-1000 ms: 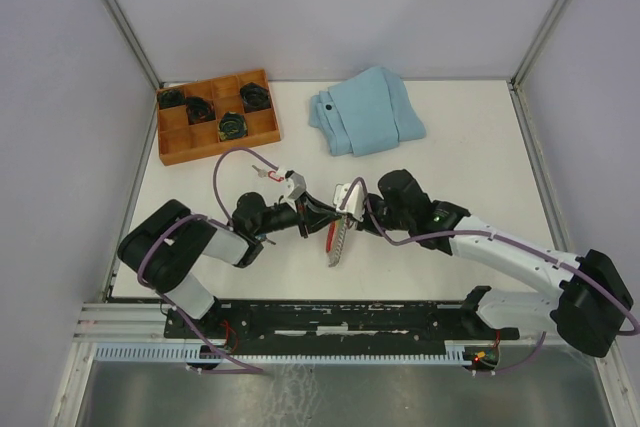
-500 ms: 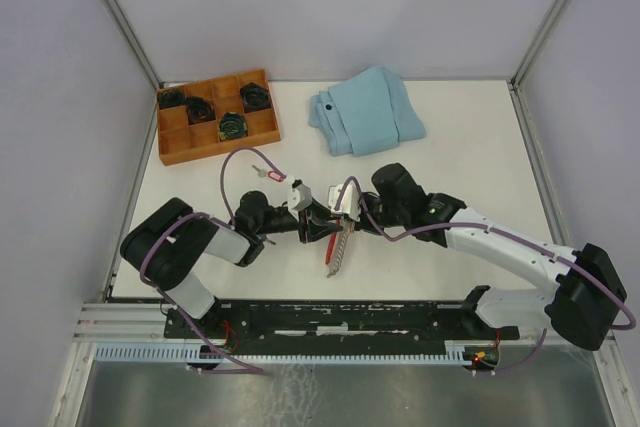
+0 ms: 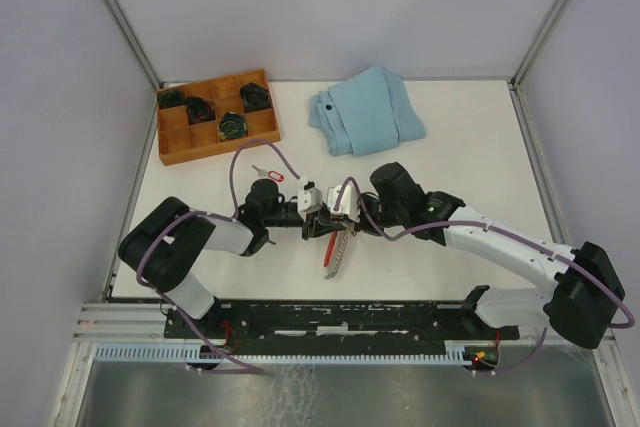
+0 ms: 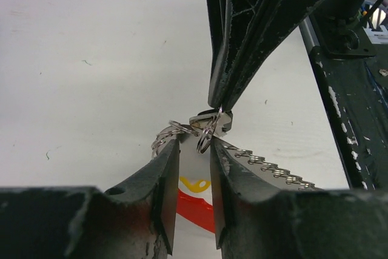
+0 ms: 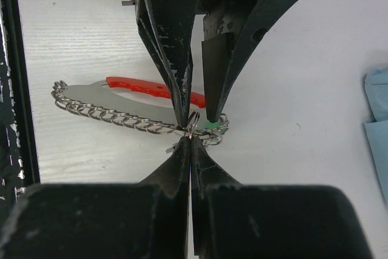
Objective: Put the keys on the keyring
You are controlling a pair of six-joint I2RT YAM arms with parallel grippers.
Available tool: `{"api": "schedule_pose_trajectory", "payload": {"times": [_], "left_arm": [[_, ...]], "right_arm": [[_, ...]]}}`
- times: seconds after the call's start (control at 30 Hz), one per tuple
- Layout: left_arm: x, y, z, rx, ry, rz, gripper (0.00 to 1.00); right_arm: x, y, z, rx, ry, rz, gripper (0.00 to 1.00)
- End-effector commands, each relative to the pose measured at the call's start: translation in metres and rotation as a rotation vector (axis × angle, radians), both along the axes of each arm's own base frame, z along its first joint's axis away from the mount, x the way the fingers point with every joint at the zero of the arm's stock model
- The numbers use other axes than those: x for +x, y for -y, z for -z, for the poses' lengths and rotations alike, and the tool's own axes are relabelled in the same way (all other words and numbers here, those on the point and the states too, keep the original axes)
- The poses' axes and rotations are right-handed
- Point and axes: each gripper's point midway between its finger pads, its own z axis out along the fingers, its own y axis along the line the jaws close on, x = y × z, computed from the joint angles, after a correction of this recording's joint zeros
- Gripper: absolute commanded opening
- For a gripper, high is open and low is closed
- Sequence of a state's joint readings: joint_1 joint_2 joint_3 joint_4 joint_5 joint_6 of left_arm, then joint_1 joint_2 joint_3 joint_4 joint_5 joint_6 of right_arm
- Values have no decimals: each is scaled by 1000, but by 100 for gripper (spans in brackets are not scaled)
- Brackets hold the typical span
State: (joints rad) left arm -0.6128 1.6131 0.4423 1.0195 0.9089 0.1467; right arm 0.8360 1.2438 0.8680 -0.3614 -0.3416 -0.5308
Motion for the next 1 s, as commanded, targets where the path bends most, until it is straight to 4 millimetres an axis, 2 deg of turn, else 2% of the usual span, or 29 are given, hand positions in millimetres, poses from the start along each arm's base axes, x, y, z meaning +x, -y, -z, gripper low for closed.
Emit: {"api": "schedule_pose_trajectory", "payload": {"times": [0.0, 0.37, 0.57, 0.6, 0.8, 0.97], "left_arm": [[-3, 6, -20, -36, 105, 82, 32], [-16, 9, -31, -75, 115, 148, 29], [-15, 9, -26, -50, 102, 144, 4], [-15, 8, -26, -49, 103, 141, 3], [-8, 5, -24, -19, 96, 90, 3], [-2, 3, -30, -22, 109, 38, 3]], "right_arm": [[6, -17, -29, 71, 52, -41, 1], [4, -20, -25, 62, 25, -59, 1], [5, -14, -28, 51, 41, -35, 1], [6, -11, -28, 46, 48, -23, 1], [4, 5, -25, 37, 65, 42, 1], [6, 14, -24, 43, 78, 93, 1]]}}
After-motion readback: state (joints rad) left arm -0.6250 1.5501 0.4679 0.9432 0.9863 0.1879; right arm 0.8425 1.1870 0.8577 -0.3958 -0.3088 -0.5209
